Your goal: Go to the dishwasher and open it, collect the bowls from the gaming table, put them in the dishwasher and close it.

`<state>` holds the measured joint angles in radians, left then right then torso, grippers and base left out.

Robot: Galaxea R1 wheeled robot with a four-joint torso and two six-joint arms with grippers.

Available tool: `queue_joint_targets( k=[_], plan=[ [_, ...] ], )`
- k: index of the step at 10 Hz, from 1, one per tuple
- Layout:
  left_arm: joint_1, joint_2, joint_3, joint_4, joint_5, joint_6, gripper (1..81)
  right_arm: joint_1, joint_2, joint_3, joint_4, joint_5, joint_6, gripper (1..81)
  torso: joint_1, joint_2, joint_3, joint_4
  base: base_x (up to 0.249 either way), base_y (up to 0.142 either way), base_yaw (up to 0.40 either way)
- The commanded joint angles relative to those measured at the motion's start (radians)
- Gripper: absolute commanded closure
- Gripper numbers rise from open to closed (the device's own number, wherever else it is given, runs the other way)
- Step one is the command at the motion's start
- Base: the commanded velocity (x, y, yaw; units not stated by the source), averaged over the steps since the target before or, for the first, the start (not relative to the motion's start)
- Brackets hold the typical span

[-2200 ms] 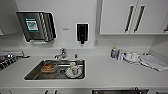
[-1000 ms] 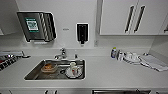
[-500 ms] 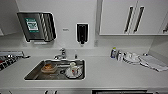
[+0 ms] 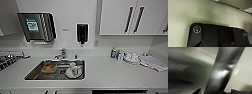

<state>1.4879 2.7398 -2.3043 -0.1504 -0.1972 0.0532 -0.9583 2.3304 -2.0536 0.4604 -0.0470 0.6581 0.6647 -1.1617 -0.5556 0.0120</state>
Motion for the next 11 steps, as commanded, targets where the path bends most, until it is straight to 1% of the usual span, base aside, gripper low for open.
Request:
queue_joint_targets(
  k=[1, 3, 5, 7, 8, 11],
  plan=[
    [-0.048, -0.017, 0.006, 0.008, 0.048, 0.005, 1.0, -0.009, -0.026, 0.001, -0.042, -0.212, -0.077, 1.0, 0.0, 0.0, 0.0, 0.0, 0.0, 0.0, 0.0],
    [-0.048, -0.015, 0.006, 0.009, 0.047, 0.007, 1.0, -0.024, -0.026, 0.032, -0.042, -0.205, -0.124, 1.0, 0.0, 0.0, 0.0, 0.0, 0.0, 0.0, 0.0],
    [-0.048, -0.012, 0.006, 0.008, 0.044, 0.005, 1.0, -0.057, -0.009, 0.052, -0.042, -0.195, -0.156, 1.0, 0.0, 0.0, 0.0, 0.0, 0.0, 0.0, 0.0],
    [-0.048, -0.012, 0.006, 0.008, 0.044, 0.005, 1.0, -0.076, 0.019, 0.037, -0.043, -0.194, -0.164, 1.0, 0.0, 0.0, 0.0, 0.0, 0.0, 0.0, 0.0],
    [-0.048, -0.012, 0.006, 0.008, 0.044, 0.007, 1.0, -0.078, 0.023, 0.041, -0.043, -0.194, -0.173, 1.0, 0.0, 0.0, 0.0, 0.0, 0.0, 0.0, 0.0],
    [-0.048, -0.009, 0.006, 0.009, 0.042, 0.005, 1.0, -0.08, 0.032, 0.043, -0.043, -0.194, -0.175, 1.0, 0.0, 0.0, 0.0, 0.0, 0.0, 0.0, 0.0]
  ],
)
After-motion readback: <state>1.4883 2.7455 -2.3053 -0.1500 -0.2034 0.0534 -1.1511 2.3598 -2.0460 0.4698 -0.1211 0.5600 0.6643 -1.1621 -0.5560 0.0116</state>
